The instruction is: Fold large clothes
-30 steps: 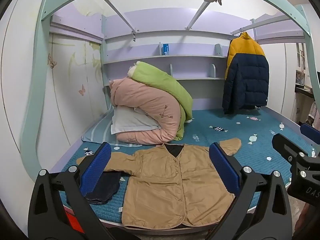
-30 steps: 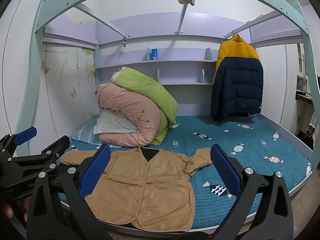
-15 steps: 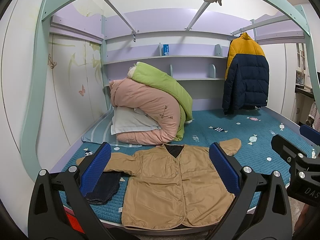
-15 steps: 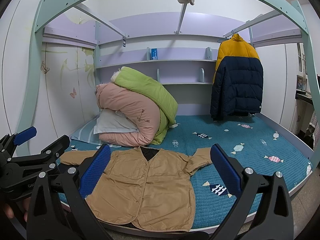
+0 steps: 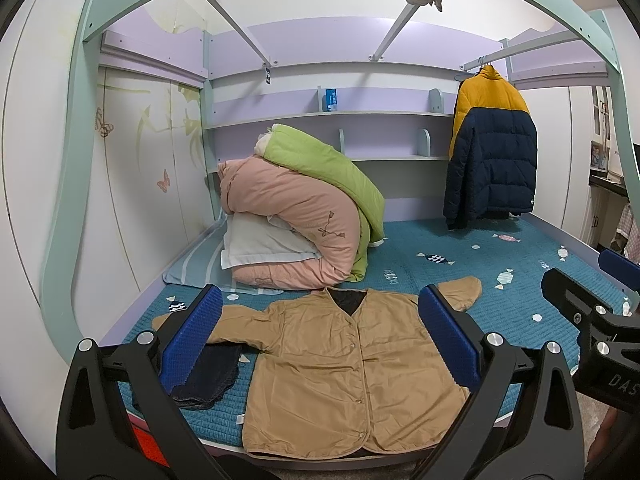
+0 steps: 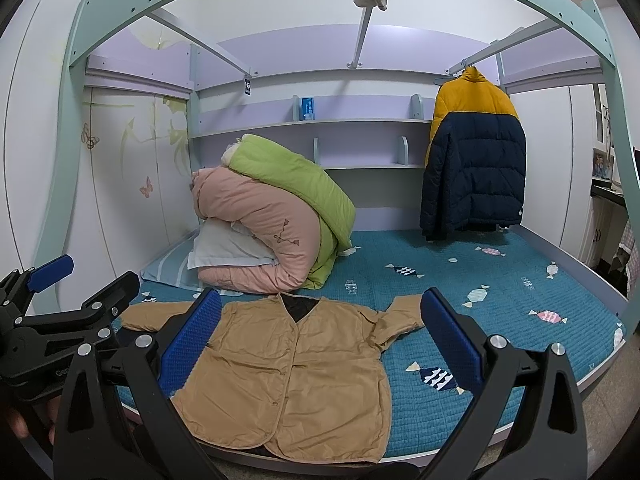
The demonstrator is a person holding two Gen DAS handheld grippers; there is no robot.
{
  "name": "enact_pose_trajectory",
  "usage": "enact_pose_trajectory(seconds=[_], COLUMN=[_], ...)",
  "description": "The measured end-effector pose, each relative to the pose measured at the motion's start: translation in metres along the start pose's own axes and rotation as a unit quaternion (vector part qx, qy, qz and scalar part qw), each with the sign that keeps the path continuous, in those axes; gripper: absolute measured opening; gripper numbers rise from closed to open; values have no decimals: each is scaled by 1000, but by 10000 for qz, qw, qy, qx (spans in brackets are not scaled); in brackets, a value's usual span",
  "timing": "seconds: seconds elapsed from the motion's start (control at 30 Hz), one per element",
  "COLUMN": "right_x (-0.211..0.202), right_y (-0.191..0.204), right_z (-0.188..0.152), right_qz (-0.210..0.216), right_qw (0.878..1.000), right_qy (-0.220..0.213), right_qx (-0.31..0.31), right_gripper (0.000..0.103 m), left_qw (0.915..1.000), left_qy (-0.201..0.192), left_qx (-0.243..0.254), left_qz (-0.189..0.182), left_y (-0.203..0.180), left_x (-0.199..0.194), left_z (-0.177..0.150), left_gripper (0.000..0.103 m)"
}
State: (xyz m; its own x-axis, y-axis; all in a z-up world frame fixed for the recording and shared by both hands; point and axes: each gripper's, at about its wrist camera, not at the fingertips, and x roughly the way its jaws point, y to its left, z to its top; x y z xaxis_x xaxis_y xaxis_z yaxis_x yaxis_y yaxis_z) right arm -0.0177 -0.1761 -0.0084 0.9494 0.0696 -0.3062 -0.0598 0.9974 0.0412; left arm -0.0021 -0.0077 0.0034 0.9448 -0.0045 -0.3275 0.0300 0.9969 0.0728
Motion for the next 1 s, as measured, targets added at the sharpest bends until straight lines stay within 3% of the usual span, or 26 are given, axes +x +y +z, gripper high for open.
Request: enact_pose_trajectory(seconds=[1.0], right_x=[0], right_y=[-5], right_z=[-5], right_qz=[-11], right_qw=[10000], right_qy=[34], right_qx=[48], right_gripper=[96], left_qw=[10000], left_qy=[-3], left_qx=[6], left_qz=[3], left_y=[-3], left_x=[-1], left_z=[1], left_gripper=[98])
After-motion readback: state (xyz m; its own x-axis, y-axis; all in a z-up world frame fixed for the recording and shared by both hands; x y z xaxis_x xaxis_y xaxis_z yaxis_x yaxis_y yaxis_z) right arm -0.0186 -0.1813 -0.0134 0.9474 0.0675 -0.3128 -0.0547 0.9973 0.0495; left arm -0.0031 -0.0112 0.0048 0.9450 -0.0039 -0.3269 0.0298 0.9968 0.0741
